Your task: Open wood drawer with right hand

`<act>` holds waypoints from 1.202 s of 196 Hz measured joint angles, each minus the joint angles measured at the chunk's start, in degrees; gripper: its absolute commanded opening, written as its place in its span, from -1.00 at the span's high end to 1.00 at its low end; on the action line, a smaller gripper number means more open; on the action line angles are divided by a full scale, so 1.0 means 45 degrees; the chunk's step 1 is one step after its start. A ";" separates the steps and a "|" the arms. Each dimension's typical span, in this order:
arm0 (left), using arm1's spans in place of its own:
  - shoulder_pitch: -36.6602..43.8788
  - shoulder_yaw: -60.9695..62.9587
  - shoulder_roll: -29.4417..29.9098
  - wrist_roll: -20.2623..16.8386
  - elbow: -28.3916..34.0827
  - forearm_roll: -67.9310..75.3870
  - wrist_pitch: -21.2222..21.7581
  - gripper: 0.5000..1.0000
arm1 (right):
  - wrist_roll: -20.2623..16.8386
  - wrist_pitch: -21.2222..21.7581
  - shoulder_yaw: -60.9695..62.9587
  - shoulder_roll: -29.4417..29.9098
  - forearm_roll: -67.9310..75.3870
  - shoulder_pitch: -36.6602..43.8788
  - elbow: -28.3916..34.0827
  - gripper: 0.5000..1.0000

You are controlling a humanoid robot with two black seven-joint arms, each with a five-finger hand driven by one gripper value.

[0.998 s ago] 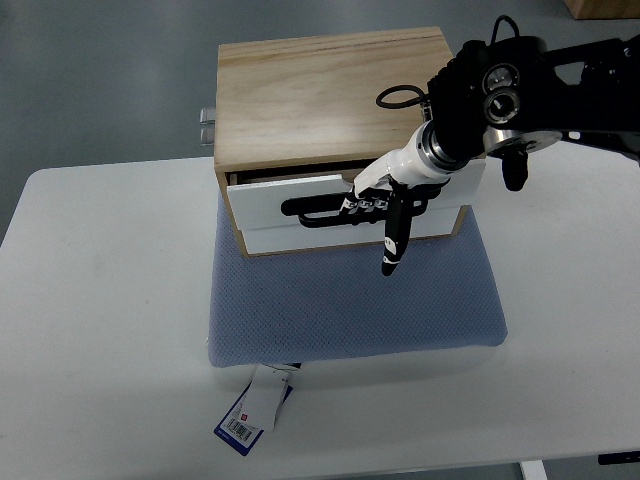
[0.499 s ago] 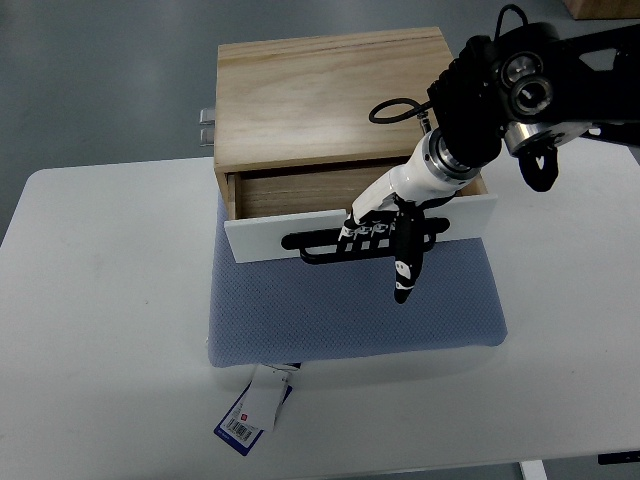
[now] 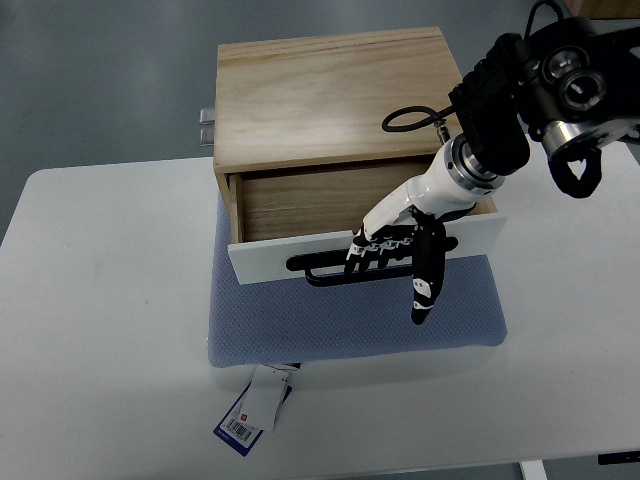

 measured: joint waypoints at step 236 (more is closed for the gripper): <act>-0.0006 0.0022 0.0000 0.0009 -0.0073 0.0043 0.0051 -1.00 | 0.8117 -0.2814 1.5244 0.0781 0.3136 -1.0157 -1.3148 -0.78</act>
